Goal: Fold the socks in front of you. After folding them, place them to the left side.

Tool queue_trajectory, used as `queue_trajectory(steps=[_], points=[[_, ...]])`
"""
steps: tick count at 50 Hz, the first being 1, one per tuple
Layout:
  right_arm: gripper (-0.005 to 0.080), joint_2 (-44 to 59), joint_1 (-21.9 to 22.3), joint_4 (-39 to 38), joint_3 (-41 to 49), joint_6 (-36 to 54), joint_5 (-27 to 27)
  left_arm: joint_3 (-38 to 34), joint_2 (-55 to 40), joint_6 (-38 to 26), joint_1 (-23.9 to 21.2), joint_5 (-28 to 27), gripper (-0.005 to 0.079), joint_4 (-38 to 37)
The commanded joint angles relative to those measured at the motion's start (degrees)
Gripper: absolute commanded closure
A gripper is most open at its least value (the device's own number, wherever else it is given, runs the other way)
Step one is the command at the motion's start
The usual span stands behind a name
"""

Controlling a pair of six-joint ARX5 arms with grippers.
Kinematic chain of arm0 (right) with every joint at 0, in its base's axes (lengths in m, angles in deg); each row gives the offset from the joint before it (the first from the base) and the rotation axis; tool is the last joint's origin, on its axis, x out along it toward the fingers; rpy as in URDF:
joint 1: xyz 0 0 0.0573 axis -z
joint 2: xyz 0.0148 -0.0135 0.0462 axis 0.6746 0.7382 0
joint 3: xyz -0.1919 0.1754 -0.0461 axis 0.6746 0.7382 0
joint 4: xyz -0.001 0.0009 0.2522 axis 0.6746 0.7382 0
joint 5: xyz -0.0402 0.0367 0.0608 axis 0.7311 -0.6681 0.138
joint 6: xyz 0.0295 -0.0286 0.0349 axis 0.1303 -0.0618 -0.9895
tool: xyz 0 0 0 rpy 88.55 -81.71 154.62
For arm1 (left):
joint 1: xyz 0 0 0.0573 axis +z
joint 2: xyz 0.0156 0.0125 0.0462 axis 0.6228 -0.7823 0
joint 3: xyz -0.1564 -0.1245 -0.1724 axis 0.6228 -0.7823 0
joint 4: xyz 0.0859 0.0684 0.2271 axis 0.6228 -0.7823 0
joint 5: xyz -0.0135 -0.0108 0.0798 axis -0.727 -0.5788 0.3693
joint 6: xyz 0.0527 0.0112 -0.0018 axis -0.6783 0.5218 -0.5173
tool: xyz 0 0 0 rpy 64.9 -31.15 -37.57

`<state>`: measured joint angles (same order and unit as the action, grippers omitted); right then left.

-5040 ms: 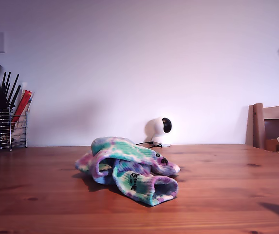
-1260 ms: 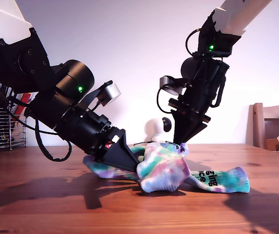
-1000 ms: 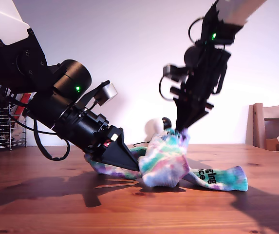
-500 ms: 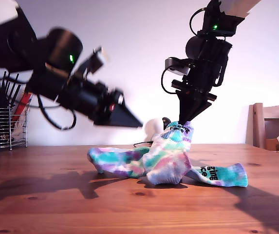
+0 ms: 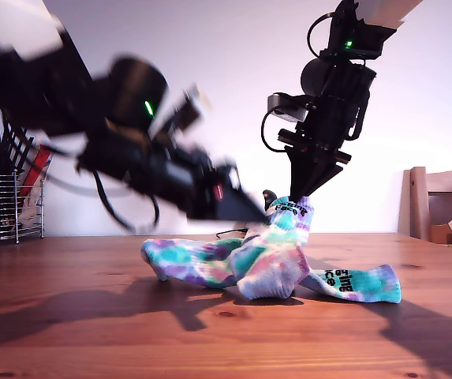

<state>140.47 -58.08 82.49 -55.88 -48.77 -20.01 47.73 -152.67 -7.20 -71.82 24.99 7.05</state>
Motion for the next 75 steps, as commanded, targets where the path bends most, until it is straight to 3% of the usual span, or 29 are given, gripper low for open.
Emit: queue_trajectory(steps=[1, 11, 20, 32, 43, 60, 75], points=[[0.0763, 0.42, 0.09, 0.42, 0.31, 0.31, -0.96, -0.22, -3.02, 0.17, -0.26, 0.68, 0.06, 1.05], [0.0763, -0.17, 0.09, 1.9, 0.28, 1.2, -6.19, -0.2, -7.72, 1.2, -0.24, 3.82, 0.06, 2.05], [0.0763, -2.16, 0.17, -0.55, -0.04, 0.9, -6.84, -0.2, -8.79, 2.16, -0.59, 3.82, 0.06, 1.51], [0.0764, -3.96, 1.62, -2.08, -0.04, -0.42, 4.24, -0.2, -8.79, 3.17, -1.22, 3.85, 0.06, 1.55], [0.0764, -4.11, 2.34, -0.35, -0.04, -0.57, 10.75, -0.2, -8.79, 3.17, -1.22, 3.82, 0.06, 1.66], [0.0764, -4.11, 1.6, -3.04, -0.04, -3.34, 5.51, 0.79, -8.02, 4.87, -1.05, 1.68, 0.0599, 4.28], [0.0764, -4.17, 0.39, -4.2, -2.75, -4.0, 6.19, 1.64, -1.27, 5.29, -0.57, 0.07, 0.0599, 3.3]])
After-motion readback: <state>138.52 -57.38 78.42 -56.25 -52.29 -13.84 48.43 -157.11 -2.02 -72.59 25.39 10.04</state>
